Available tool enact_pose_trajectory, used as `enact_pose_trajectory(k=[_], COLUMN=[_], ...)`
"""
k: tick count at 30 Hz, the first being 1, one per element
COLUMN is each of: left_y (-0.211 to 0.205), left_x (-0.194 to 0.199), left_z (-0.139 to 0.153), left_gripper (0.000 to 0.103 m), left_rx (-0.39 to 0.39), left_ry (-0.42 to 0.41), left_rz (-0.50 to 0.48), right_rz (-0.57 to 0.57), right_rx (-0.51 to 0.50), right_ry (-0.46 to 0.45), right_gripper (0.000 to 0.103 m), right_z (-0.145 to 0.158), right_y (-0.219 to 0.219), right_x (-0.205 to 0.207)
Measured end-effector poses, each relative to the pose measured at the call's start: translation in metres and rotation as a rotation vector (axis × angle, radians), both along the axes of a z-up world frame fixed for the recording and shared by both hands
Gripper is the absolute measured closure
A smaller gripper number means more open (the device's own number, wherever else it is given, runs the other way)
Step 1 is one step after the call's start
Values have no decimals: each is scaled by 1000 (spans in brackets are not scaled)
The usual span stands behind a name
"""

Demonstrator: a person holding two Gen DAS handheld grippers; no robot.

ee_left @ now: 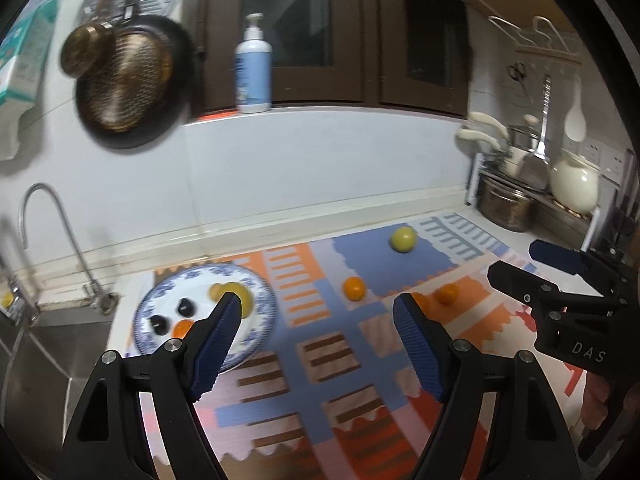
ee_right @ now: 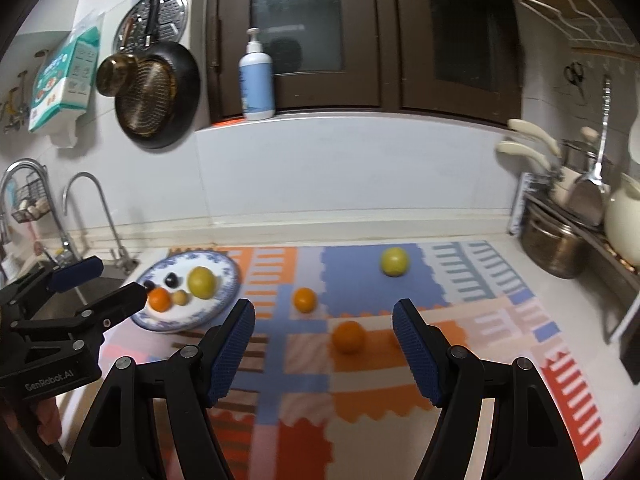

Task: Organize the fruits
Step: 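Move both open tools away from the plate toward the loose oranges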

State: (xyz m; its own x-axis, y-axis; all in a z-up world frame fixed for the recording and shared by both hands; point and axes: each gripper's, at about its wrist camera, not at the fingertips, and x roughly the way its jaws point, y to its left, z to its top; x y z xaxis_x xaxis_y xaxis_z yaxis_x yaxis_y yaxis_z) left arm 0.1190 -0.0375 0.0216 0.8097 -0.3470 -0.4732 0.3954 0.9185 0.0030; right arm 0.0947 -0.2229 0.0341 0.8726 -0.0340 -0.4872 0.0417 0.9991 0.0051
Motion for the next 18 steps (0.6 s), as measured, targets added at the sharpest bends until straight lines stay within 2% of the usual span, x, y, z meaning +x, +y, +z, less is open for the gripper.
enact_pose_trajectory(k=[8, 18], left_y=[-47, -92], left_x=[8, 33], left_z=[-12, -40], left_gripper=[25, 26], left_rx=[29, 78], left_ry=[-9, 22], left_rz=[-84, -186], right_rz=[-9, 62], right_rx=[-72, -121], right_ry=[-2, 54], right_gripper=[31, 31], right_z=[-3, -26], right_y=[-35, -66], right_x=[1, 30])
